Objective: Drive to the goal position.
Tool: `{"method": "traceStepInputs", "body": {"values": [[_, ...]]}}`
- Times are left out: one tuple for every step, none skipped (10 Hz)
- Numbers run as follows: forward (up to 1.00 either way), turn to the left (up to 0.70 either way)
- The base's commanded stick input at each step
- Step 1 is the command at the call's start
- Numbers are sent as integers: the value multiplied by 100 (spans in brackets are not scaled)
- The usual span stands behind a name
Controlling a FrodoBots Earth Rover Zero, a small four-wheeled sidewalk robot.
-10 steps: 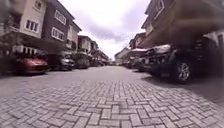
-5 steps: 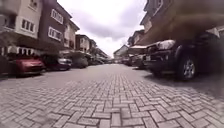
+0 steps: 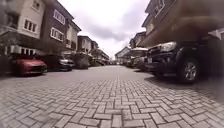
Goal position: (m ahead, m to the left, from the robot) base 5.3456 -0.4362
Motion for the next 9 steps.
{"method": "traceStepInputs", "body": {"values": [[70,0],[70,0],[70,0],[70,0],[70,0],[70,0],[70,0],[70,0],[70,0]]}}
